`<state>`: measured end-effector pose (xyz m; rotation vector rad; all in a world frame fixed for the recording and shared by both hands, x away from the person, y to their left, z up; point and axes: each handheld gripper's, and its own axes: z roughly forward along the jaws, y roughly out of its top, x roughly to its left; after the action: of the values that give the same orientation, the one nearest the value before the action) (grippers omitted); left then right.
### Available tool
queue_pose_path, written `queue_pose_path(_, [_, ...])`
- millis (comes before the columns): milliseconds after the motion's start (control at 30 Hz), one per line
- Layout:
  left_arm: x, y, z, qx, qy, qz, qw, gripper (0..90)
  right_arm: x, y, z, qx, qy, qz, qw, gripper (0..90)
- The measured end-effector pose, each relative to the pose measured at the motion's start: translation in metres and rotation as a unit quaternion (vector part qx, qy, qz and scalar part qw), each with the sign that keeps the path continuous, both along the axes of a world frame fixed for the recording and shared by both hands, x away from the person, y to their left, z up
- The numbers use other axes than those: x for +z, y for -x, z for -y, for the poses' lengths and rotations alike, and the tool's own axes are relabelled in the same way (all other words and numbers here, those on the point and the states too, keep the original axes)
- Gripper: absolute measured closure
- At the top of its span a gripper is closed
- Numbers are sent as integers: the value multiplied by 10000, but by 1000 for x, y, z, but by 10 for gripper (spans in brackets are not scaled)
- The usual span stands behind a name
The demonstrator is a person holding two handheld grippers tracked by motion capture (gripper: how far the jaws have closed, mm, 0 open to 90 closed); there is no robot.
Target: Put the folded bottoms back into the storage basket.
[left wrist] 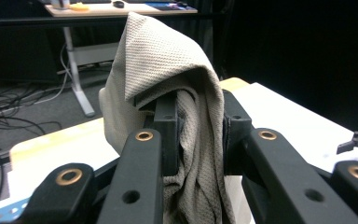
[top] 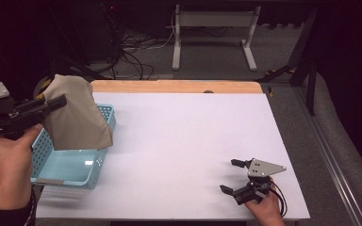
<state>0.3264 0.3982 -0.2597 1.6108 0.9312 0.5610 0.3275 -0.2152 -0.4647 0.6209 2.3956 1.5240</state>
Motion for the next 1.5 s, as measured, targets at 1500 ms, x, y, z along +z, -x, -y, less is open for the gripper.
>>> queue_pose_path(1500, [-23,29,-49,61,-325,-472,9983,739,0,0,-1,-21,52,13,10000,6])
